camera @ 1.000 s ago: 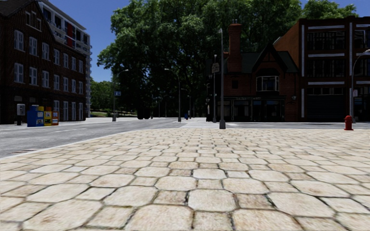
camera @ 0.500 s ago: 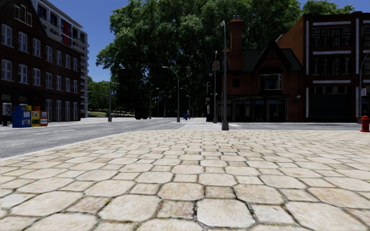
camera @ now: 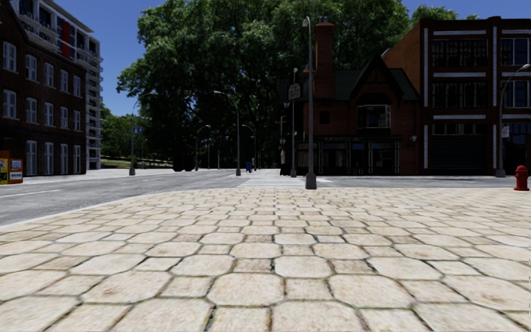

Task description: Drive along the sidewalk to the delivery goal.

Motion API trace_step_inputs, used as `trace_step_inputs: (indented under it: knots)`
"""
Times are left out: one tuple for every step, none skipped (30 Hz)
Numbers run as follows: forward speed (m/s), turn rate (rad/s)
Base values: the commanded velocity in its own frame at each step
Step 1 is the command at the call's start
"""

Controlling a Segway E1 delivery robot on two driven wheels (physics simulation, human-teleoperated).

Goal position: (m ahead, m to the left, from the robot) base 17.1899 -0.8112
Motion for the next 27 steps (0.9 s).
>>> trace_step_inputs:
  knots:
    - [2.0,0.0]
    - [2.0,0.0]
    - [2.0,0.0]
    - [2.0,0.0]
    - [2.0,0.0]
    - [2.0,0.0]
    - [2.0,0.0]
    - [2.0,0.0]
    - [2.0,0.0]
    - [2.0,0.0]
    - [2.0,0.0]
    - [2.0,0.0]
    - [2.0,0.0]
    - [2.0,0.0]
    - [2.0,0.0]
    - [2.0,0.0]
    - [2.0,0.0]
    - [2.0,0.0]
    - [2.0,0.0]
    - [2.0,0.0]
    - [2.0,0.0]
    - [2.0,0.0]
    - [2.0,0.0]
    - [2.0,0.0]
    - [2.0,0.0]
    - [2.0,0.0]
    - [2.0,0.0]
